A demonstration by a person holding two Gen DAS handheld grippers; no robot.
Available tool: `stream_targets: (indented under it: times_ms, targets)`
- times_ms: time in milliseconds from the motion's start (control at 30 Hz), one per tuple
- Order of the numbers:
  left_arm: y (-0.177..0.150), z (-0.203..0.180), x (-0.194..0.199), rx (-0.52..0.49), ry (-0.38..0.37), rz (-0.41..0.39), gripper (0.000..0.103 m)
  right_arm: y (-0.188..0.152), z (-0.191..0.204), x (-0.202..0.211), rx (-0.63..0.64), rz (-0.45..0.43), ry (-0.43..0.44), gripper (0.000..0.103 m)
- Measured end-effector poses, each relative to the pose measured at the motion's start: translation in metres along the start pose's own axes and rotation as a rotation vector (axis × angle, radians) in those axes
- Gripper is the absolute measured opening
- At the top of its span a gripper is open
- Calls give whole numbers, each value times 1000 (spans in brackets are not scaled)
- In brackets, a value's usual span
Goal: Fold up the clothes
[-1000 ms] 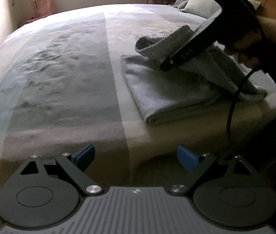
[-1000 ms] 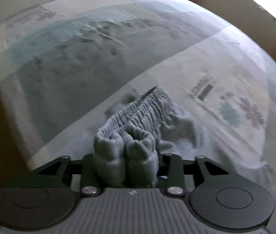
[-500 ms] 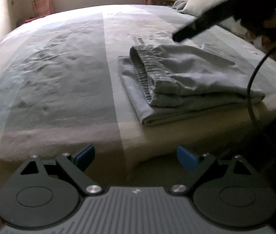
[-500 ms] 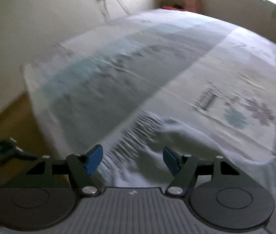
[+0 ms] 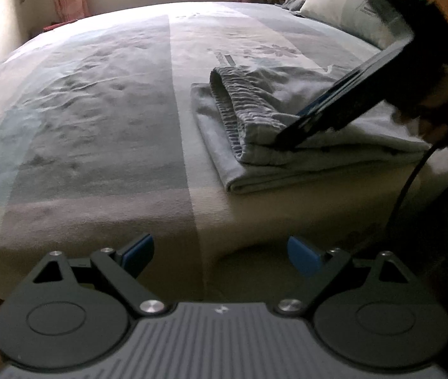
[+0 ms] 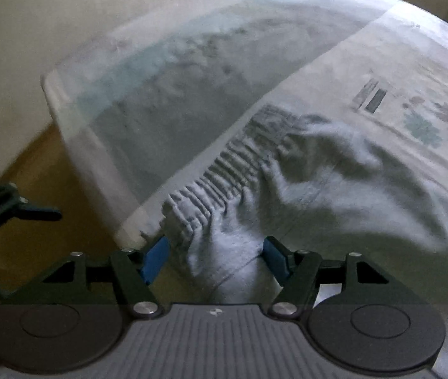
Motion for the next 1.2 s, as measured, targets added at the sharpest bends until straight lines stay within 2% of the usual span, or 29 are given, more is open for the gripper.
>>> stream_targets:
  times_ms: [100, 233, 367, 433, 567, 633, 700, 833, 867, 933, 1000, 1067, 1200]
  targets:
    - [4, -2, -5, -6, 1, 1, 92, -2, -12, 32, 13, -60, -69, 72]
    - [21, -16, -15, -57, -20, -16, 92, -24, -42, 72, 31, -85, -260, 72]
    - [53, -39, -29, -126, -40, -67, 92, -55, -81, 102, -37, -77, -413, 72]
    - [72, -50, -36, -150, -55, -109, 92, -70, -94, 114, -100, -83, -447, 72]
    - [110, -74, -63, -154, -116, -180, 92, -93, -105, 120, -172, -77, -459, 72]
    - [118, -85, -83, -169, -145, -189, 92, -100, -100, 115, -161, -75, -451, 72]
    - [110, -90, -107, -177, -149, -142, 92, -107, -98, 111, -169, -71, -443, 72]
    - [82, -84, -135, -146, -148, -84, 92, -93, -112, 116, -190, -109, -419, 75]
    - [77, -80, -132, -136, -163, -105, 92, -90, -116, 117, -196, -118, -413, 75]
    - [76, -76, -121, -130, -183, -90, 92, -83, -123, 119, -207, -137, -400, 75]
    - [84, -76, -115, -146, -177, -66, 92, -76, -130, 122, -217, -156, -388, 75]
    - [98, -78, -111, -183, -167, -85, 93, -69, -137, 124, -228, -175, -375, 75]
    - [121, -89, -130, -181, -203, -125, 96, -55, -153, 128, -253, -210, -350, 75]
Point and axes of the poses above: each gripper's, at about its wrist camera, not at the fingertips, and x roughly against the way its jaws point, z to its left, y to its top, the point moved 4 cm from there along -x, roughly the way its jaws point, and after that the axes turned 13 degrees about -z, right-handed, at the moved point
